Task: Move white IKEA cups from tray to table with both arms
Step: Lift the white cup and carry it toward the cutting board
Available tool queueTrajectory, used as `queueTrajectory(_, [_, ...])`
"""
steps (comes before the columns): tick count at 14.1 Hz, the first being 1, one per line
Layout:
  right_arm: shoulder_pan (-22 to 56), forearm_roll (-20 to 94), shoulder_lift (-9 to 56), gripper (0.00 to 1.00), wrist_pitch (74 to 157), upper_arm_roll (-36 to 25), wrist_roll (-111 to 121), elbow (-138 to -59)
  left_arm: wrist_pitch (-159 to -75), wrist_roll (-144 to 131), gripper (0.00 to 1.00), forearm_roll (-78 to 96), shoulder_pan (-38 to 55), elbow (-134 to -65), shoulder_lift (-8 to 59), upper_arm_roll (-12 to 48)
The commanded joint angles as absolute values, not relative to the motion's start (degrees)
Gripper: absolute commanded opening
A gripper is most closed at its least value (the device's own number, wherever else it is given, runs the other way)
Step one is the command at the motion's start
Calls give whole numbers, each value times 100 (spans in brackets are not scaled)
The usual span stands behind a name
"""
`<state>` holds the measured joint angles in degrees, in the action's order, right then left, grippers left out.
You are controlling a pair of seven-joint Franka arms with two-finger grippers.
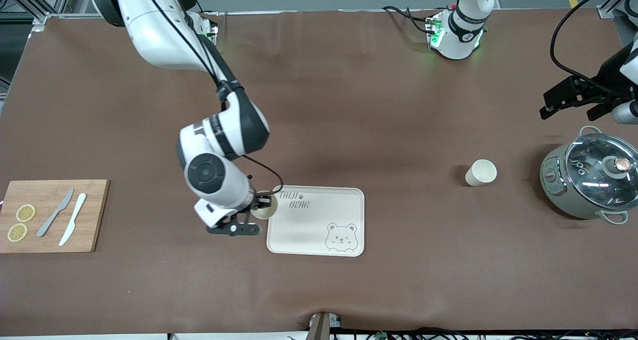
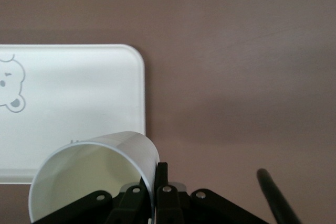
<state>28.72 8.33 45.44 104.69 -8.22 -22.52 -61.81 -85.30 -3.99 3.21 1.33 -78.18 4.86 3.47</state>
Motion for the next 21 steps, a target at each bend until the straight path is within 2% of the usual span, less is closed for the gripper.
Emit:
queueTrajectory(1, [2383, 940, 4009, 0, 10029, -773, -1663, -6275, -8587, -290, 100, 149, 149, -7849, 457, 343])
queueTrajectory(5, [1961, 862, 3604, 0, 9503, -809, -1407, -6319, -8587, -281, 100, 176, 149, -7840, 457, 351])
queueTrajectory(11, [1126, 826, 3358, 0, 9167, -826, -37, -6346, -8596, -105, 100, 202, 123, -7822, 475, 343])
queueTrajectory(17, [554, 642, 3077, 0, 9114, -835, 694, -6450, -8596, -105, 100, 211, 132, -7805, 483, 343])
queueTrajectory(21, [562, 554, 2673, 0, 9560, -835, 659, -7186, -8596, -105, 100, 211, 132, -7805, 483, 343])
